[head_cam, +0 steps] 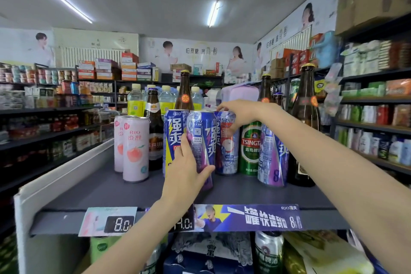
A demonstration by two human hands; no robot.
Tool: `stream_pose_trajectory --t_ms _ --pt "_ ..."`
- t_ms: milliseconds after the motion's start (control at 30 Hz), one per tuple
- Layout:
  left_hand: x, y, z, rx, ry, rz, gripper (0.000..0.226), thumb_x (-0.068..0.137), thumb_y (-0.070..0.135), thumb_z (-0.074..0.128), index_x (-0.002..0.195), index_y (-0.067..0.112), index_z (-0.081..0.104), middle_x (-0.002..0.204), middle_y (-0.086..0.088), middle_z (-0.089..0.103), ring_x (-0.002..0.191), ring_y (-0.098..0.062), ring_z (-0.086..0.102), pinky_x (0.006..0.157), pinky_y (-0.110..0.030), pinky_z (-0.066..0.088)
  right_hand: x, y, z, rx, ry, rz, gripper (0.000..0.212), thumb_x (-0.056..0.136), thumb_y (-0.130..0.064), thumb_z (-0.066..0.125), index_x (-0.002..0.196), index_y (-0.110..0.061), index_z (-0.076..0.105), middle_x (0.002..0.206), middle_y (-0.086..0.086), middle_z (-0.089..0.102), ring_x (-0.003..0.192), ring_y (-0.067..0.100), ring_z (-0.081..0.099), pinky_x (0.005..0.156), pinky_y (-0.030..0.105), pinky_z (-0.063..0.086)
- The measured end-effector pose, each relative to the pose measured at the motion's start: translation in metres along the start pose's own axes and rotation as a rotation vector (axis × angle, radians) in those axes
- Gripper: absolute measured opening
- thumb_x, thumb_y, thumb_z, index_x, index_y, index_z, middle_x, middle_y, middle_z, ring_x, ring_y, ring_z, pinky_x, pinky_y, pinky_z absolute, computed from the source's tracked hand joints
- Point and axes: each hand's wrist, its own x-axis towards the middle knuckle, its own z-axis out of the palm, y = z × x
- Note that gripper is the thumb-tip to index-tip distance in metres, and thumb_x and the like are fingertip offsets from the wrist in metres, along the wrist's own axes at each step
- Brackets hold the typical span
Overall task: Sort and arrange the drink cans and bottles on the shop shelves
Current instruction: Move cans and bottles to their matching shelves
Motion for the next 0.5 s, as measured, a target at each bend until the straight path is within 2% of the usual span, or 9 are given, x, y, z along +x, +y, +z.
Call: stream_pose_trajectory --t_ms 33,100,133,200,267,400,500 --pt "0.003 0.001 0.003 -0.002 -0.009 -0.007 0.098 0.085 0.043 0.060 0.147 0.008 -0.008 0.143 -0.011 0.033 0.125 -0.025 0.042 0.092 -0.030 0.037 -0.005 0.004 -0.004 -0.019 -0.005 0.016 0.086 0.076 -0.034 0.076 0.145 -0.019 0.025 0.150 0.004 0.031 0.127 0.024 0.041 0.097 0.030 0.040" --pt "0.009 0.005 0.007 -0.002 -0.027 -0.018 0.098 0.086 0.041 0.060 0.146 0.008 -0.011 0.145 -0.011 0.030 0.124 -0.026 0.043 0.091 -0.031 0.039 -0.017 0.016 -0.016 -0.038 -0.038 0.099 0.086 0.078 -0.040 0.073 0.146 -0.019 0.024 0.149 0.004 0.032 0.108 0.018 0.051 0.075 0.020 0.050" --pt "0.012 0.007 0.009 -0.004 -0.037 -0.023 0.098 0.086 0.040 0.060 0.146 0.007 -0.011 0.147 -0.012 0.026 0.125 -0.027 0.043 0.092 -0.031 0.039 -0.023 0.023 -0.021 -0.043 -0.060 0.136 0.085 0.077 -0.043 0.072 0.145 -0.019 0.026 0.147 0.005 0.033 0.105 0.018 0.053 0.073 0.023 0.051" --pt "0.019 0.011 0.015 -0.016 -0.059 -0.040 0.097 0.087 0.037 0.060 0.146 0.005 -0.010 0.149 -0.014 0.022 0.126 -0.029 0.043 0.093 -0.033 0.039 -0.029 0.037 -0.022 -0.051 -0.101 0.184 0.083 0.076 -0.049 0.071 0.143 -0.020 0.031 0.148 0.005 0.033 0.121 0.024 0.046 0.096 0.036 0.043" --pt "0.026 0.013 0.021 -0.040 -0.085 -0.072 0.096 0.087 0.034 0.061 0.146 0.004 -0.009 0.145 -0.017 0.024 0.124 -0.031 0.043 0.094 -0.035 0.039 -0.032 0.042 -0.016 -0.010 -0.080 0.196 0.081 0.077 -0.049 0.070 0.142 -0.019 0.034 0.147 0.004 0.034 0.129 0.025 0.039 0.104 0.038 0.035" --pt "0.034 0.015 0.030 -0.075 -0.081 -0.123 0.097 0.087 0.028 0.062 0.145 0.001 -0.011 0.144 -0.017 0.026 0.126 -0.030 0.040 0.097 -0.037 0.038 -0.029 0.039 -0.006 0.078 0.029 0.220 0.075 0.075 -0.051 0.070 0.134 -0.013 0.043 0.123 0.006 0.051 0.116 0.024 0.049 0.089 0.032 0.041" --pt "0.033 0.017 0.031 -0.047 -0.083 -0.121 0.096 0.089 0.030 0.060 0.144 0.001 -0.013 0.144 -0.017 0.027 0.123 -0.030 0.045 0.093 -0.034 0.040 -0.021 0.030 -0.005 0.031 0.035 0.261 0.070 0.077 -0.050 0.070 0.126 -0.009 0.042 0.119 0.007 0.050 0.104 0.025 0.049 0.082 0.033 0.042"
